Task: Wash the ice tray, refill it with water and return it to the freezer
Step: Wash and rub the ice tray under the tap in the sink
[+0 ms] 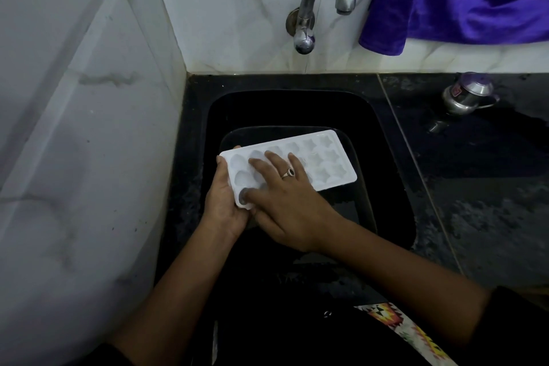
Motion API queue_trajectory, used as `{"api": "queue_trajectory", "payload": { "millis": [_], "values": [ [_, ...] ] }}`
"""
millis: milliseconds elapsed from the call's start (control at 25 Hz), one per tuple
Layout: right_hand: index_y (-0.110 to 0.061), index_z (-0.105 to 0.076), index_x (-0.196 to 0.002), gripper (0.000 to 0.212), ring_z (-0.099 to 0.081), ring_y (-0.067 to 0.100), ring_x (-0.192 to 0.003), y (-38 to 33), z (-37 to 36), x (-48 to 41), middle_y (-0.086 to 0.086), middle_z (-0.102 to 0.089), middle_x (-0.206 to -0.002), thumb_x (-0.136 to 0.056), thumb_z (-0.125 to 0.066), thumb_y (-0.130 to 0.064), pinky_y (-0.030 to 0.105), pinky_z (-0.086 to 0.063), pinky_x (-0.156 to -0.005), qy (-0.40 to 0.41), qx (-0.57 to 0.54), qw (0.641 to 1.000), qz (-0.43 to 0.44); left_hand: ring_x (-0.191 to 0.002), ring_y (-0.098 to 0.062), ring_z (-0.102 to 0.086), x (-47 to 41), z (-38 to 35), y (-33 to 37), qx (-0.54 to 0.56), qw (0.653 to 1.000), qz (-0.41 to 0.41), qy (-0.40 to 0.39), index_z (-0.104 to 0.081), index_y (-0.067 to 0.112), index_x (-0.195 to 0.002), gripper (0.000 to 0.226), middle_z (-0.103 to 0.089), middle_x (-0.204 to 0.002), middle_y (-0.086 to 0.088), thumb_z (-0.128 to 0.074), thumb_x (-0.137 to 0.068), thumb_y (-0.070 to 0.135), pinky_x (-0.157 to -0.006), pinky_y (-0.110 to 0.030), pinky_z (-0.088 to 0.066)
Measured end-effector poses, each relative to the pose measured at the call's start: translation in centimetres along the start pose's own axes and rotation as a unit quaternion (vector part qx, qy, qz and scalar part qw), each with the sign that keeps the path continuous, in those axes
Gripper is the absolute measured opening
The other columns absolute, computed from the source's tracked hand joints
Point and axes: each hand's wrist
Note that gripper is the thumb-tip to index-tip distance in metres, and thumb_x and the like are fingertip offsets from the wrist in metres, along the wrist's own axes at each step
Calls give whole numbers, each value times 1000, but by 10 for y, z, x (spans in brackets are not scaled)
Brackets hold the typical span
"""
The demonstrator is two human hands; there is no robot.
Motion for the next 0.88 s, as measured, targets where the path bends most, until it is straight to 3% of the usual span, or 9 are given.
{"api": "queue_trajectory", "payload": {
  "millis": [200, 320, 440, 480, 560, 640, 760, 880],
  "values": [
    [-20, -59, -130, 42, -19, 42, -154, -5, -3, -1, 20, -31, -163, -103, -36, -43, 67, -12, -123, -14, 9, 1000, 15, -123, -39, -69, -2, 2, -2, -4, 1000, 4, -6, -59, 8, -144, 82, -68, -137, -22, -38, -100, 74, -114, -56, -48],
    [-29, -63, -127, 43, -18, 42, -155, 1, 2, -2, 19, -30, -163, -102, -31, -44, 67, -11, -122, -12, -8, 1000, -11, -121, -37, -71, 1, 1, -1, 3, 1000, 3, -2, -57, 10, -148, 80, -68, -138, -21, -38, -101, 72, -102, -52, -58],
    [-26, -57, -136, 44, -21, 44, -153, 5, 1, 6, 21, -32, -162, -102, -33, -42, 68, -13, -122, -11, 6, 1000, 3, -106, -33, -77, 0, -2, 2, -1, 1000, -9, 6, -80, 12, -122, 75, -76, -123, -18, -33, -104, 68, -96, -50, -61],
    [-25, -57, -136, 45, -22, 44, -153, 5, 1, 6, 21, -33, -162, -102, -33, -42, 68, -13, -122, -11, 9, 1000, 3, -108, -33, -77, -1, 0, 2, -3, 1000, -15, 11, -80, 12, -122, 75, -76, -124, -18, -33, -105, 68, -98, -51, -59],
    [-25, -61, -130, 45, -22, 44, -153, 1, 1, 1, 21, -33, -162, -101, -32, -43, 69, -13, -122, -8, 2, 1000, -10, -124, -36, -69, -2, 1, 2, 0, 1000, -14, 8, -62, 12, -145, 75, -68, -138, -20, -37, -103, 70, -110, -54, -51],
    [-21, -62, -127, 45, -21, 43, -153, -6, -1, -4, 21, -32, -162, -101, -33, -43, 69, -15, -121, -13, 3, 1000, -7, -131, -40, -64, -3, 6, 0, 1, 1000, -4, -3, -55, 12, -150, 78, -65, -142, -21, -39, -102, 72, -118, -58, -42],
    [-20, -61, -129, 42, -23, 43, -152, -6, -4, -3, 20, -34, -161, -101, -38, -41, 68, -16, -121, -10, 15, 1000, 25, -130, -41, -64, -4, 10, 0, 9, 1000, -5, -4, -55, 14, -150, 77, -65, -143, -21, -41, -101, 72, -117, -58, -44],
    [-29, -62, -125, 42, -20, 42, -154, -1, 3, -6, 19, -32, -162, -100, -31, -43, 67, -12, -122, -15, -11, 1000, -8, -132, -39, -63, -7, 12, 0, 22, 1000, -3, -12, -49, 16, -155, 78, -60, -149, -21, -42, -101, 71, -106, -54, -55]
  ]
}}
Point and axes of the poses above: each hand's wrist, its own x-axis away from the middle knuckle, its own z-axis out of the back of the hand, y = z × x
